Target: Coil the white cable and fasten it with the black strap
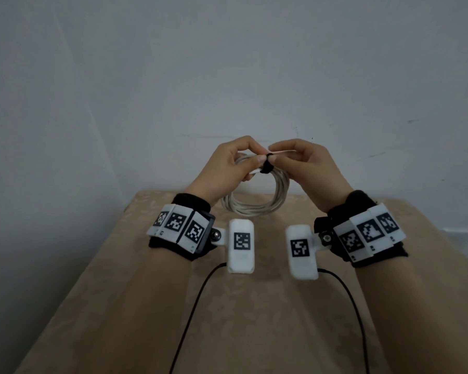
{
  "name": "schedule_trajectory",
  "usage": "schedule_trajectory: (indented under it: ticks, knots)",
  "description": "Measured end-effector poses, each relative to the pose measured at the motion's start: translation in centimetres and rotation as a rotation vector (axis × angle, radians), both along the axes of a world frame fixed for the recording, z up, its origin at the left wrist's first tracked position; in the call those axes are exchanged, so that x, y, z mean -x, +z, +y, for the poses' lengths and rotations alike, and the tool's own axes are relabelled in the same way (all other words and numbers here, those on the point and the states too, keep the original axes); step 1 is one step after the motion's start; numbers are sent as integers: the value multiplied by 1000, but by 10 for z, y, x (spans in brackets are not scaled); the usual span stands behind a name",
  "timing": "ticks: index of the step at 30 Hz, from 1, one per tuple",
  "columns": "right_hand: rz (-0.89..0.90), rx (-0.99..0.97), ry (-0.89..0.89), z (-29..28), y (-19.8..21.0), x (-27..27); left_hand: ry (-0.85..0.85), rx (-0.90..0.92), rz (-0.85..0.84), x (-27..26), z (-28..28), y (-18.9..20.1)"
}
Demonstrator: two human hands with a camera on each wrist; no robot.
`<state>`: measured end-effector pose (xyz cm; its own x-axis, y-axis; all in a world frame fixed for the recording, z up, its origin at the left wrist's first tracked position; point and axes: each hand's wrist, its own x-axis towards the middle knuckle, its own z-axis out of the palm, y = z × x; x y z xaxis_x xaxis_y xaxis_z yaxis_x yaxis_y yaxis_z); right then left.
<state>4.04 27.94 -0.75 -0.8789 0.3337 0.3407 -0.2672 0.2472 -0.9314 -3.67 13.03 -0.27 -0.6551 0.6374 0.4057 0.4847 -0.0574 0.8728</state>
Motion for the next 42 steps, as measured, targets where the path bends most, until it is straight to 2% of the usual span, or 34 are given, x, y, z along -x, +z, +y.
schedule_trajectory:
  ticks: [3, 8, 15, 19, 23, 29, 33, 35, 38, 42]
  knots:
    - [-64, 1, 82, -5, 0, -1, 0, -14, 8, 2, -2, 2]
    - [-6, 246, 160, -4, 4, 1, 12, -11, 6, 3, 0, 5]
    - [-164, 369, 173, -3, 3, 5, -36, 29, 41, 1, -4, 5]
    - [-261, 414, 160, -3, 3, 1, -37, 39, -4, 0, -2, 2]
    - [-284, 440, 167, -2, 3, -1, -50, -15, -43, -4, -1, 0]
    - [-295, 328, 183, -1, 5, -3, 30, -113, -268, 1, 1, 1]
    - [-299, 241, 116, 0, 3, -4, 79, -143, -581, 9, 0, -5]
    - [-317, 263, 71, 0, -1, -3, 88, -87, -645, 13, -2, -7]
    - [-425, 220, 13, 1, -10, 2, 101, 70, -610, 14, -5, -11]
    - [-592, 122, -18, 4, -21, 4, 216, 281, -555, 23, -6, -27]
